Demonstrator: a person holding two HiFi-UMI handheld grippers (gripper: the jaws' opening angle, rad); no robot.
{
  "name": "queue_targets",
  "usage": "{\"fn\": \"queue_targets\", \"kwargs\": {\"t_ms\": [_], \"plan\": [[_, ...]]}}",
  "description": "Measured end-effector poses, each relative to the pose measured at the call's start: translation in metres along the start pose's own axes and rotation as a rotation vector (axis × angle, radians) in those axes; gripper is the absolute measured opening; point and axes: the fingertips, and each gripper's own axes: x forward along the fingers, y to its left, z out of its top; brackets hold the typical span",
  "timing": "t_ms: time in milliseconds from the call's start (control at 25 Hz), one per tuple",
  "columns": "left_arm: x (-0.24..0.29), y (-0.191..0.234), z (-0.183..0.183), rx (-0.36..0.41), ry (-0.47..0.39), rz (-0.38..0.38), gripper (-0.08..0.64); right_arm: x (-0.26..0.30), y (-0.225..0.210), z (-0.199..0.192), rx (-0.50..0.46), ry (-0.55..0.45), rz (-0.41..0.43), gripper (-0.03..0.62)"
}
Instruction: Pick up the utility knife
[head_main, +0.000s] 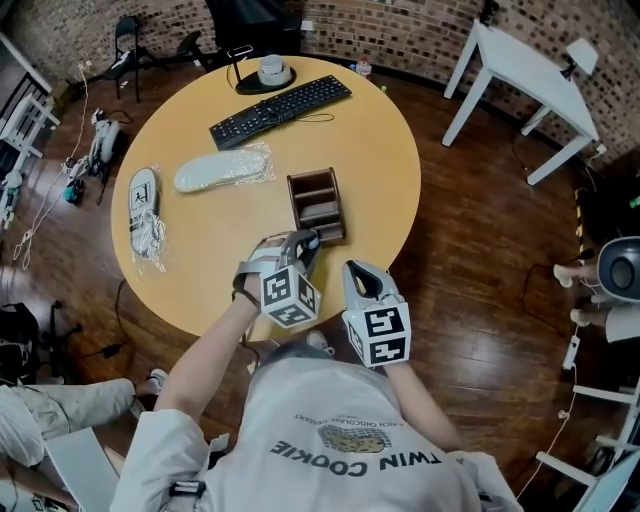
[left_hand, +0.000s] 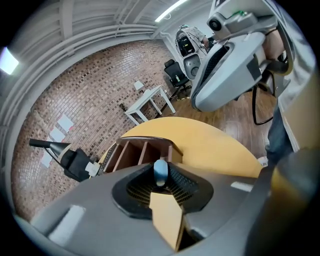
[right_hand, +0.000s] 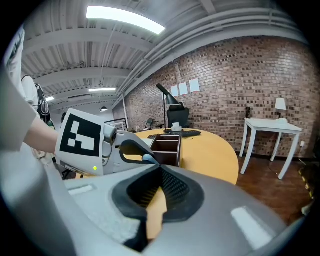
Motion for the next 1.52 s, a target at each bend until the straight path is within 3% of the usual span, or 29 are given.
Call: {"fn": "queue_targets", "kwargs": {"t_ms": [480,1240,1520], "plan": [[-0.038,0.011,0.025,-0.099,-0.036,0.116,0.074,-0.024,0.002,0.003,-0.018,-0.004,0.046,0.003],[-0.125,-0.041,0.074,-0.387,-0.094,0.274,0.074,-0.101,0.023,-0.004,-0.104,-0.047,0.173,0.003],[-0.161,-0.073,0.103,-0.558,-0.147,0.308,0.074,-0.149,0.023,-0.009,-0.113,-0.084,0.185,0.003]]}}
